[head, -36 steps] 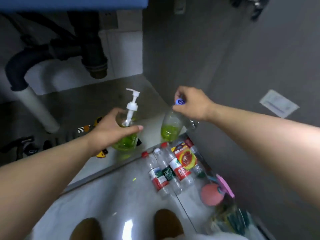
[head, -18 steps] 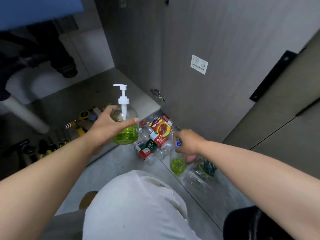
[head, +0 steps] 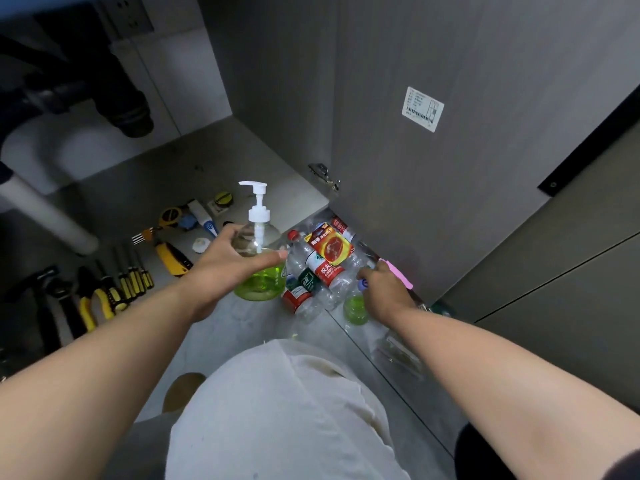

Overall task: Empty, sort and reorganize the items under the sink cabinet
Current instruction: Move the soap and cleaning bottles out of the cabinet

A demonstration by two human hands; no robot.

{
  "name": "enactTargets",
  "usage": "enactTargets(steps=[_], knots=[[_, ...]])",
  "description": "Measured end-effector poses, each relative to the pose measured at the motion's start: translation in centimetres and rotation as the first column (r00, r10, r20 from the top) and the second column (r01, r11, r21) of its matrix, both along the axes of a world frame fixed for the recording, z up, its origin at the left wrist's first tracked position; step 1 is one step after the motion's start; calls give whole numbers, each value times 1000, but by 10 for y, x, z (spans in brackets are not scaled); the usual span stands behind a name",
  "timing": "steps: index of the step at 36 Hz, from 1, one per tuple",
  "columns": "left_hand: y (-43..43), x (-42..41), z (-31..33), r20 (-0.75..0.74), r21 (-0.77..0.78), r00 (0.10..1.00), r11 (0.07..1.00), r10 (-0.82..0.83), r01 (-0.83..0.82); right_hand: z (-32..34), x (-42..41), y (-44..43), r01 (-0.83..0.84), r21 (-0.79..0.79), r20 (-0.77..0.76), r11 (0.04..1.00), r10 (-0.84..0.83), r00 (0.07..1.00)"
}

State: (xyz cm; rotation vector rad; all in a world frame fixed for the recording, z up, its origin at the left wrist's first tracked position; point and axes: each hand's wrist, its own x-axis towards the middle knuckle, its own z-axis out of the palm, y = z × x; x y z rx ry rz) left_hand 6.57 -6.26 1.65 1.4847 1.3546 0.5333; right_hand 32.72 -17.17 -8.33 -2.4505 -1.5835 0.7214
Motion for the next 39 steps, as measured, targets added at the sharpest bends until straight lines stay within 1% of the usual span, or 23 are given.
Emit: enactTargets(steps=[3,7,8,9,10,11,12,14,17,18,19,20,22,24,28,30,32,33,35,36,39], knots=[[1,5,-2,1,-24,1000,1000,-12,12,1,1,4,2,-37,-18,999,-3,1000],[0,13,1,22,-57,998,996,-63,64,13,1,8,-32,-199,-78,979,17,997],[-1,16,3,33,-63,996,995,-77,79,21,-1,11,-25,-186,-114,982,4,994],[-3,18,5,44,-70,994,993,-96,99,29,-3,16,-1,-125,-179,992,-22,984],[-5,21,8,52,-74,991,990,-120,124,40,-6,21,44,-37,-279,998,-53,959],[-8,24,10,53,-69,988,986,-147,151,52,-9,26,100,39,-409,994,-75,910],[-11,26,13,48,-58,983,982,-175,177,66,-14,31,141,80,-540,987,-76,838],[-16,30,15,26,-24,976,976,-214,215,92,-22,37,149,122,-722,981,-15,692],[-21,29,19,-26,14,969,969,-245,245,122,-31,40,155,187,-869,970,89,487],[-22,28,20,-46,23,966,966,-255,256,129,-33,40,169,205,-891,964,112,440],[-23,27,21,-72,32,961,962,-267,270,135,-35,41,184,227,-896,956,130,425],[-24,25,22,-101,41,954,957,-283,288,140,-38,42,196,255,-884,947,146,444],[-26,22,23,-148,59,938,944,-314,325,147,-42,43,206,314,-835,927,166,525],[-28,19,22,-171,71,929,937,-327,343,150,-45,43,211,337,-788,917,152,596],[-30,14,19,-165,38,921,931,-353,364,149,-49,41,216,313,-754,925,103,649],[-29,10,20,-174,19,917,930,-359,367,146,-50,37,174,297,-725,939,104,681],[-26,6,19,-219,4,907,929,-360,369,137,-52,32,111,282,-680,953,117,724],[-24,3,18,-253,-4,897,927,-363,375,130,-53,30,67,280,-633,958,132,763],[-20,-3,17,-302,-23,880,925,-368,379,110,-55,26,-48,281,-480,958,184,858],[-18,-6,16,-307,-35,879,927,-366,373,98,-55,24,-94,276,-405,956,205,891],[-15,-14,12,-301,-62,881,929,-365,364,59,-54,18,-191,212,-271,958,246,931]])
